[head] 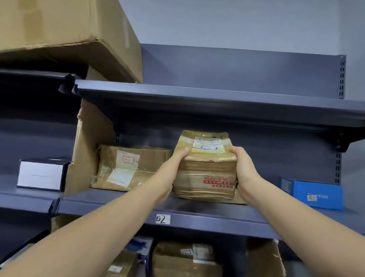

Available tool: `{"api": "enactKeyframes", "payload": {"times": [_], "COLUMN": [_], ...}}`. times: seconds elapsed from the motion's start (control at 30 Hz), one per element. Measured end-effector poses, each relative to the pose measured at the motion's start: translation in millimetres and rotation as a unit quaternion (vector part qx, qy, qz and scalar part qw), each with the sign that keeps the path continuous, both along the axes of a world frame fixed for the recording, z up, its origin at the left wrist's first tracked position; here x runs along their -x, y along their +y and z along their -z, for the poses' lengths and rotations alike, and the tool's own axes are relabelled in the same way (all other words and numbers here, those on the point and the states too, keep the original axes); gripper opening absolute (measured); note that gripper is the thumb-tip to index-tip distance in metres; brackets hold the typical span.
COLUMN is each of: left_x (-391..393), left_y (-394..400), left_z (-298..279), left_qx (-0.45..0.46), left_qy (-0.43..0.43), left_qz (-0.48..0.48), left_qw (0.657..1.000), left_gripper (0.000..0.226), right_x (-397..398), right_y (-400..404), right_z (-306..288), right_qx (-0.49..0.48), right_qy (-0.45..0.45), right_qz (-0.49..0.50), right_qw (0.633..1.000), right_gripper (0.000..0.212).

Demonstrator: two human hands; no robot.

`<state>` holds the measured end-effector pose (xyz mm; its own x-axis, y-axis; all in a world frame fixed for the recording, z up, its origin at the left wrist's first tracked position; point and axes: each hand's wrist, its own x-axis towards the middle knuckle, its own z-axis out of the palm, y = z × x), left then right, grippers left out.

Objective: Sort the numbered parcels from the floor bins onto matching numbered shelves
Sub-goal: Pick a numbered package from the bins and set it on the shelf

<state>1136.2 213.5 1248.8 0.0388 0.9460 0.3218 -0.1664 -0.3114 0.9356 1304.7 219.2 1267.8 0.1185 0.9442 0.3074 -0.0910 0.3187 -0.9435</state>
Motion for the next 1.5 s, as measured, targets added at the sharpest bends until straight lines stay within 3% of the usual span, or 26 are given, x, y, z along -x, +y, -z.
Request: {"api": "enactKeyframes", "payload": {"times": [0.1, 0.27, 0.37, 0.5, 0.67, 0.83, 0.97, 1.1, 1.27, 1.5], "left_x": [1.4, 6.2, 7.2, 8.1, 6.8, 2.4, 3.6, 3.9, 3.0, 8.1], "left_y": [38.3, 80.7, 102.0, 129.7, 145.3, 134.8, 135.1, 131.8, 118.2, 88.4], "left_z": [-16.7, -42.3, -53.2, -58.0, -69.3, -92.6, -86.4, -78.7, -77.4, -73.8], "left_qx": [-0.002, -0.010, 0.005, 0.020, 0.022, -0.010, -0.019, -0.033, -0.040, -0.086], "left_qy": [-0.005, -0.031, -0.020, 0.007, 0.094, 0.212, 0.252, 0.234, 0.230, 0.285], "left_qz": [-0.034, -0.042, -0.060, -0.078, -0.125, -0.197, -0.210, -0.214, -0.201, -0.206], "left_qw": [0.999, 0.999, 0.998, 0.997, 0.987, 0.957, 0.944, 0.948, 0.951, 0.932], "left_gripper": [0.060, 0.032, 0.031, 0.038, 0.066, 0.059, 0.056, 0.056, 0.061, 0.055], "right_x": [0.3, 2.2, 2.2, 1.3, 1.8, 1.8, 1.0, 5.0, -1.4, -13.1], "right_y": [39.8, 90.2, 116.3, 142.3, 157.7, 169.6, 173.3, 164.6, 145.9, 90.3], "right_z": [-17.2, -37.7, -41.7, -38.4, -47.4, -53.4, -46.4, -48.2, -51.7, -42.1], "right_qx": [-0.016, -0.040, -0.038, -0.011, 0.001, -0.014, 0.000, 0.019, -0.002, -0.022], "right_qy": [-0.029, -0.034, -0.056, -0.077, -0.079, -0.098, -0.095, -0.100, -0.190, -0.262], "right_qz": [-0.009, -0.046, -0.043, -0.020, -0.005, 0.015, 0.040, 0.049, 0.103, 0.153], "right_qw": [0.999, 0.998, 0.997, 0.997, 0.997, 0.995, 0.995, 0.994, 0.976, 0.953], "right_gripper": [0.040, 0.039, 0.055, 0.043, 0.041, 0.041, 0.041, 0.039, 0.057, 0.064]}}
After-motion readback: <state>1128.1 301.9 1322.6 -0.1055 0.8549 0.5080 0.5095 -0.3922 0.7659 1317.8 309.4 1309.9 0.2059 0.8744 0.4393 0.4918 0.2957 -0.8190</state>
